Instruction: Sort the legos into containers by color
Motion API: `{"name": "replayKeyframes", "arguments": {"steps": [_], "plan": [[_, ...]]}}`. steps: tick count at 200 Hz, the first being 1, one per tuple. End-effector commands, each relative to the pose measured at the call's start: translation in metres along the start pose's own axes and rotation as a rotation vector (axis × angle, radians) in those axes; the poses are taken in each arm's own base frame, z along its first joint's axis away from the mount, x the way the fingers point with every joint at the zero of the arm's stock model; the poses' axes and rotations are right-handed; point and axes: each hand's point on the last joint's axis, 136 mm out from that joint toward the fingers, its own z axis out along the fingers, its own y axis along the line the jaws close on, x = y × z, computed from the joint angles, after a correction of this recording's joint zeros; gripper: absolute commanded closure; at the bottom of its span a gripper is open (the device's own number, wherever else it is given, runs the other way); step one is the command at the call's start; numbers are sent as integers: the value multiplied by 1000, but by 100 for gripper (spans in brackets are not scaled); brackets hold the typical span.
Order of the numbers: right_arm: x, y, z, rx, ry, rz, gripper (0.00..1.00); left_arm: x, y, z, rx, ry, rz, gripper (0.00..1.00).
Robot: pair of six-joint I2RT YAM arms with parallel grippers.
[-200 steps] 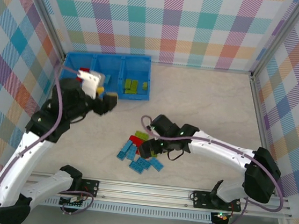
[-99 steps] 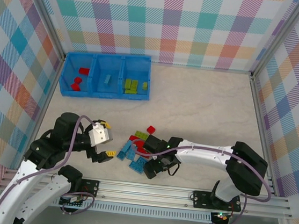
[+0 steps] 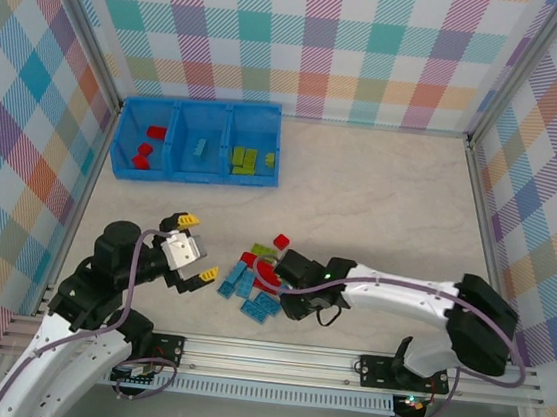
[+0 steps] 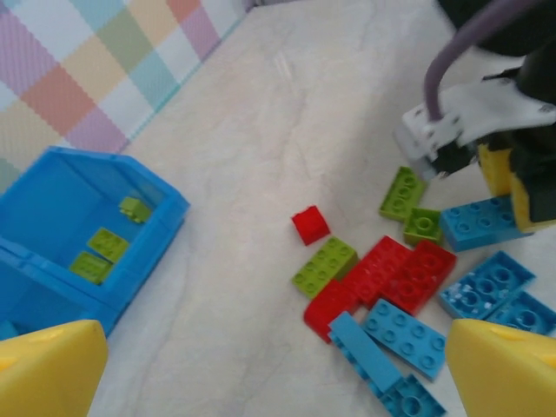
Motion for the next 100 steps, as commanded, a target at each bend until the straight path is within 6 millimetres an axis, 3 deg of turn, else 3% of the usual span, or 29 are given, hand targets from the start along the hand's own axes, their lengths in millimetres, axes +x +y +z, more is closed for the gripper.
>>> {"name": "replayKeyframes", "arguments": {"steps": [1, 25, 42, 55, 74, 100], "plan": [[-56, 16, -42, -46, -262, -67, 75, -13, 21, -4, -130, -71, -10, 0], [-133, 34, -96, -124, -564, -106, 77, -18, 58, -18, -340, -97, -128, 0], [-186, 44, -120, -178, -703, -126, 83, -10, 92, -35, -542, -82, -280, 0], [-223, 49, -124, -189, -751, -154, 80, 6, 113, -47, -693, -31, -361, 0], [-276, 56, -114, -207, -775, -178, 80, 28, 139, -77, -925, 29, -474, 0], [-343, 45, -90, -187, -795, -136, 82, 46, 148, -104, -1086, 78, -534, 0]]}}
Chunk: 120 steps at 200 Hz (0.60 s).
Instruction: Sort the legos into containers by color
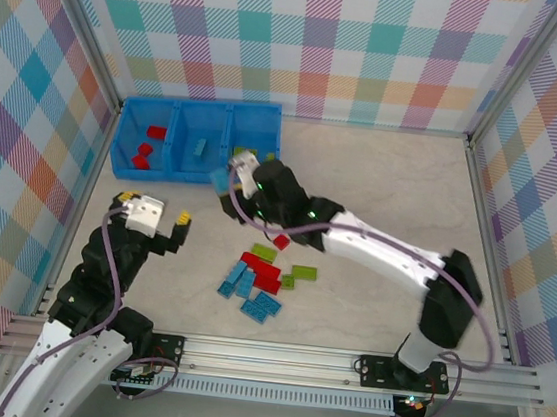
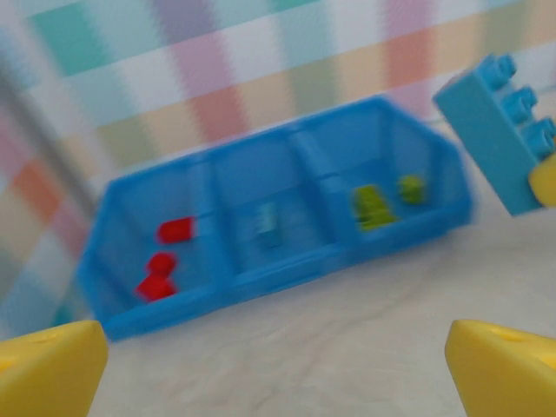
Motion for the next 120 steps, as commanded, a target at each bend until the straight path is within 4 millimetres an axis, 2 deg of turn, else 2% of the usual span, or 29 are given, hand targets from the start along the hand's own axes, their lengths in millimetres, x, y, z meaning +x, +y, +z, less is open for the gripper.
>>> {"name": "replayKeyframes", "arguments": {"steps": [1, 28, 55, 80, 104, 120], "plan": [[-23, -12, 47, -13, -41, -32, 81, -4, 54, -14, -285, -6, -140, 0], [-33, -39, 103, 68, -41, -54, 80, -5, 58, -19, -303, -41, -160, 0], [-25, -62, 154, 117, 8, -53, 80, -4, 58, -19, -307, -50, -166, 0], [-21, -73, 175, 145, 40, -89, 77, -3, 54, -15, -287, -49, -165, 0], [-3, -80, 186, 164, 93, -101, 72, -4, 53, -14, -281, -48, -163, 0], [-1, -82, 185, 172, 95, -97, 57, -5, 53, -15, -280, -53, -164, 0]]}}
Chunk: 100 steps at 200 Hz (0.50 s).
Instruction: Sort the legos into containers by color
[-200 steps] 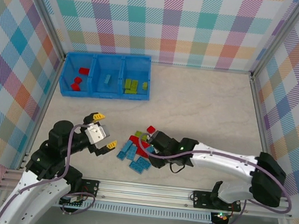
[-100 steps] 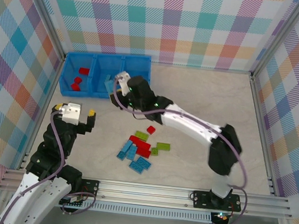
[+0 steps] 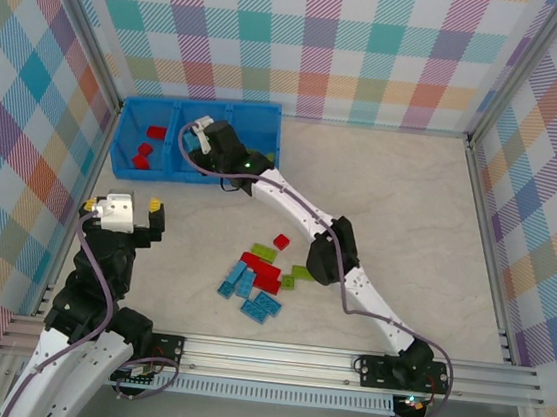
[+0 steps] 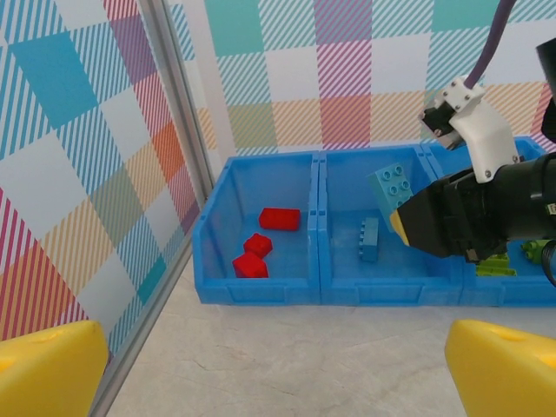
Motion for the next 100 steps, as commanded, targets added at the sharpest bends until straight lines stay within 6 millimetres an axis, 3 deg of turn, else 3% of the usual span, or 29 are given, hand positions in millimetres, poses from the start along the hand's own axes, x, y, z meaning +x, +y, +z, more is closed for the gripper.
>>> {"name": "replayKeyframes", "arguments": {"steps": [1, 11, 60, 100], "plan": [[6, -1, -14, 23, 58, -27, 56, -7, 5, 1, -26, -31, -33, 0], [2, -1, -18, 24, 50, -29, 51, -7, 5, 0, -26, -33, -33, 0], [-10, -1, -45, 23, 78, -74, 50, -6, 4, 0, -16, -33, -28, 0], [-20, 2, -87, 8, 142, -134, 46, -6, 2, 1, -8, -29, -28, 0]]}}
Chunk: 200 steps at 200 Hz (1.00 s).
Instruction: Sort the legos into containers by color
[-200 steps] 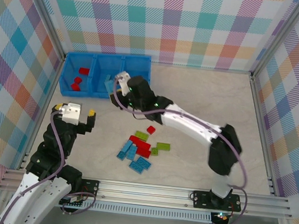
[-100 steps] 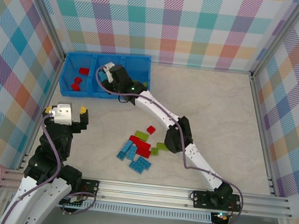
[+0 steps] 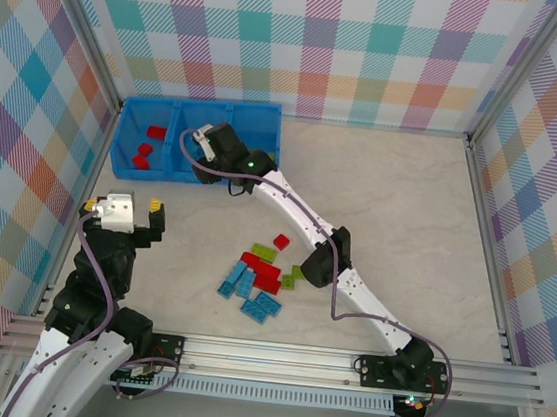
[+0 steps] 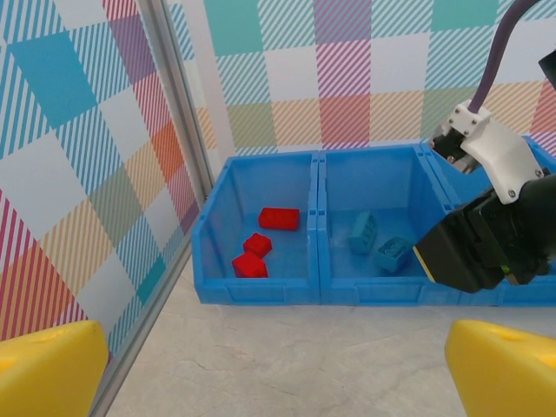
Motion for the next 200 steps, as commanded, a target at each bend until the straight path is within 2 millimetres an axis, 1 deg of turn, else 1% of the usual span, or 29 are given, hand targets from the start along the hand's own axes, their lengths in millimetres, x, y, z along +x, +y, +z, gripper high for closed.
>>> {"name": "replayKeyframes", "arguments": {"steps": [1, 17, 27, 40, 47, 58, 74, 88, 101, 113, 120, 133, 134, 136, 139, 149, 150, 165, 181, 200], "plan": [[-41, 2, -75, -8, -42, -64, 46, -6, 3, 0, -10, -29, -29, 0], [-40, 1, -99, -13, -8, -95, 44, -6, 1, 1, -6, -25, -26, 0], [-39, 2, -115, -21, 14, -154, 42, -5, 0, 2, 0, -22, -25, 0], [-33, 5, -137, -53, 56, -204, 40, -5, -4, 3, 19, -14, -20, 0], [-25, 8, -148, -78, 93, -238, 37, -3, -7, 4, 35, -6, -14, 0], [-6, 11, -162, -114, 174, -283, 30, -3, -13, 5, 62, 5, -7, 0], [20, 3, -179, -98, 297, -300, 26, 1, -24, 9, 110, 34, 11, 0], [35, 2, -194, -129, 373, -278, 22, 4, -36, 12, 166, 64, 24, 0], [47, 4, -207, -152, 432, -284, 16, 6, -53, 14, 250, 101, 38, 0], [62, 4, -221, -175, 496, -288, 9, 5, -70, 11, 349, 150, 40, 0], [70, 2, -229, -177, 525, -290, 6, 4, -80, 8, 405, 191, 27, 0], [87, -3, -242, -166, 564, -296, 1, 8, -98, 3, 500, 299, -15, 0], [91, -3, -240, -166, 577, -296, 1, 8, -100, 3, 507, 306, -21, 0], [94, -4, -242, -162, 580, -298, 0, 10, -102, 2, 520, 325, -31, 0], [94, -6, -246, -153, 572, -300, 0, 12, -107, 1, 536, 353, -46, 0], [109, -9, -255, -137, 576, -298, 0, 20, -121, -1, 585, 435, -93, 0], [108, -10, -257, -135, 566, -297, 0, 21, -122, -1, 591, 443, -97, 0], [123, -9, -273, -132, 529, -274, 0, 36, -143, -2, 639, 534, -145, 0], [140, -9, -289, -122, 501, -225, 0, 49, -162, -2, 670, 581, -145, 0], [167, -9, -306, -106, 498, -149, 0, 62, -186, -4, 732, 619, -107, 0]]}}
